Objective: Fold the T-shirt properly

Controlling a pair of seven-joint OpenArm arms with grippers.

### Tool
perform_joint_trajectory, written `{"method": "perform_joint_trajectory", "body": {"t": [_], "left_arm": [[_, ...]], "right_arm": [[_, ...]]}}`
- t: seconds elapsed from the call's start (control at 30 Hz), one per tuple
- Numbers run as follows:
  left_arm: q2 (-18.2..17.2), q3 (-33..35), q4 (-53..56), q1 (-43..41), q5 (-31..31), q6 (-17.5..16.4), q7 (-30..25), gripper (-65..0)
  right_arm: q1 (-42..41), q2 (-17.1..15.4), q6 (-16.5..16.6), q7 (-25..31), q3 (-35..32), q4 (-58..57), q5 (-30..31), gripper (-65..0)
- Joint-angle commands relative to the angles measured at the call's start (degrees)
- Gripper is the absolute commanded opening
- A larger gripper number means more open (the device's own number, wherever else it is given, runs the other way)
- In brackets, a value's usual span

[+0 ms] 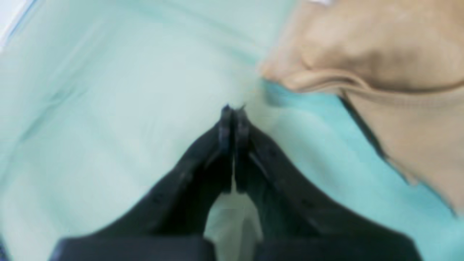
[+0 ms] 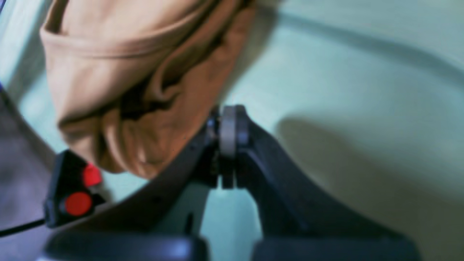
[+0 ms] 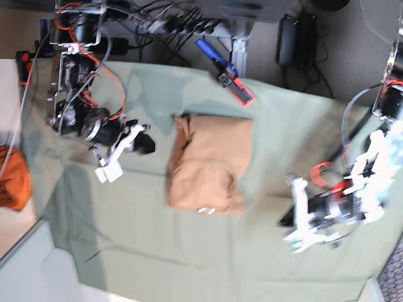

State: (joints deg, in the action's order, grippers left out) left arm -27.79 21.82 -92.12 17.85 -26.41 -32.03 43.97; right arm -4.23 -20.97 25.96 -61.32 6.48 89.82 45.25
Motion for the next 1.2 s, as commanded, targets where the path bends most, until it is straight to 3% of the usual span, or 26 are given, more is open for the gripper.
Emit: {"method": "perform_joint_trajectory", "body": {"t": [0.0,0.1,0.3,0.43,0.63,0.77,0.9,1.07,1.17], "left_arm": [[-1.38,-1.62,-3.02,-0.24,-3.56,-2.25,1.29,-65.0],[-5.92,-6.27,-9.77,-5.62,-12.28,-4.55,7.48,-65.0],[-15.19,-18.14,-19.23,-21.94,-15.8,-4.7,10.34,-65.0],[-19.02,-27.52,-21.4,-33.7,-22.05,-7.82,13.09,-65.0],[-19.39,-38.34,-21.44,-50.36,-26.93,-7.97,15.67,-65.0],[-19.37,-41.51,-21.33,-62.01,-24.61,-7.97,15.56,-65.0],[-17.92,-41.51,-18.21,-70.6,-19.67,-7.97,11.61,-65.0],[-13.07,-39.45,-4.92,-72.65,-13.51,-7.97,10.73,-65.0],[-12.98,-34.36,5.16,-70.69,-10.78,-7.97,4.81,-65.0]], "right_arm": [[-0.44,-0.9,6.86,0.83,0.81,1.49,1.64,-65.0],[2.03,-2.56,6.86,0.11,2.19,3.41,3.63,-65.0],[12.13,-6.69,6.86,-0.66,4.98,9.44,4.83,-65.0],[20.41,-7.91,6.86,-0.68,8.66,14.21,5.38,-65.0],[34.27,-7.89,6.88,-2.16,14.84,20.09,8.17,-65.0],[43.36,-7.89,6.88,-2.16,17.25,21.9,8.13,-65.0],[50.01,-7.69,6.86,-1.88,17.42,21.2,6.58,-65.0],[55.45,-7.43,6.84,-1.14,17.22,16.04,5.81,-65.0],[55.49,-7.43,6.8,1.53,16.26,9.53,3.02,-65.0]]}}
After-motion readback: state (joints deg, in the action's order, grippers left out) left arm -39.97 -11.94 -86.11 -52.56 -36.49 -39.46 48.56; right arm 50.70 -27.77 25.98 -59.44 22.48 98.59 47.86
